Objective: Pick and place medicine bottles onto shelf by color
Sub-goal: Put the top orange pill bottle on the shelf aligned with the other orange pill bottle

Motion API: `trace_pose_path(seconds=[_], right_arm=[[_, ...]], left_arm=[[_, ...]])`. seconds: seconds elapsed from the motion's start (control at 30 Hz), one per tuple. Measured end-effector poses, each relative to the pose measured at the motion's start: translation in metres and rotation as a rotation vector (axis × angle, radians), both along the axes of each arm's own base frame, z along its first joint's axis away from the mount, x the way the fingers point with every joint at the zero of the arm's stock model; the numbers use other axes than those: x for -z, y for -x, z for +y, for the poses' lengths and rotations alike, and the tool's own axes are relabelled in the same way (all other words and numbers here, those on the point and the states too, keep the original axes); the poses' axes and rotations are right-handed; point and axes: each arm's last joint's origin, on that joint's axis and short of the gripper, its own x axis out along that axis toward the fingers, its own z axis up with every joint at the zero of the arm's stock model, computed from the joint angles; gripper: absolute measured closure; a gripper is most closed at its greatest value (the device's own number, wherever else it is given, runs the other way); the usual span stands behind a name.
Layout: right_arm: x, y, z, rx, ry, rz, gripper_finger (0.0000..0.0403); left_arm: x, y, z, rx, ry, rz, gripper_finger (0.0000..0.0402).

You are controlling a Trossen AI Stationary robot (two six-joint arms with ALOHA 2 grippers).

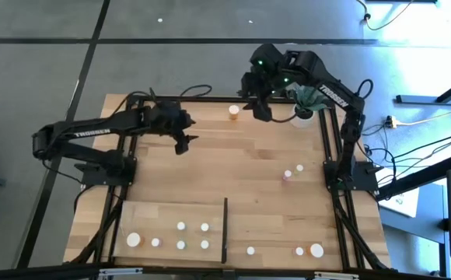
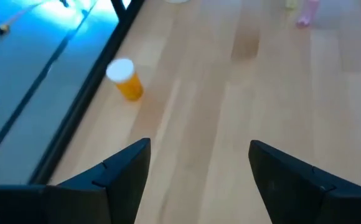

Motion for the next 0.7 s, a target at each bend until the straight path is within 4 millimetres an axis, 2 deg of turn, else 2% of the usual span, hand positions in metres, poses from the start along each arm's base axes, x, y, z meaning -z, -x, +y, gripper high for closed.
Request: trace_pose_path(seconds=[0.13,0.23,0.5,0.7], right_arm=[[0.006,0.005,-0.010,-0.002,0.006,0.040,0.0205],[0.020,0.002,-0.018,0.012,-0.010,0.071,0.0205],[0.098,-0.018,-0.039,0.016,-0.044,0.159,0.0205],[0.148,-0.019,-0.060,0.205,-0.043,0.166,0.0205]], left_arm=[[0.008,-0.009,0.005,0.019,-0.014,0.025,0.0137],[0.013,-0.011,0.006,0.020,-0.004,0.050,0.0137],[0.014,-0.012,0.002,0.037,-0.001,0.059,0.0137],[0.017,-0.009,0.001,0.037,0.017,0.110,0.0137]])
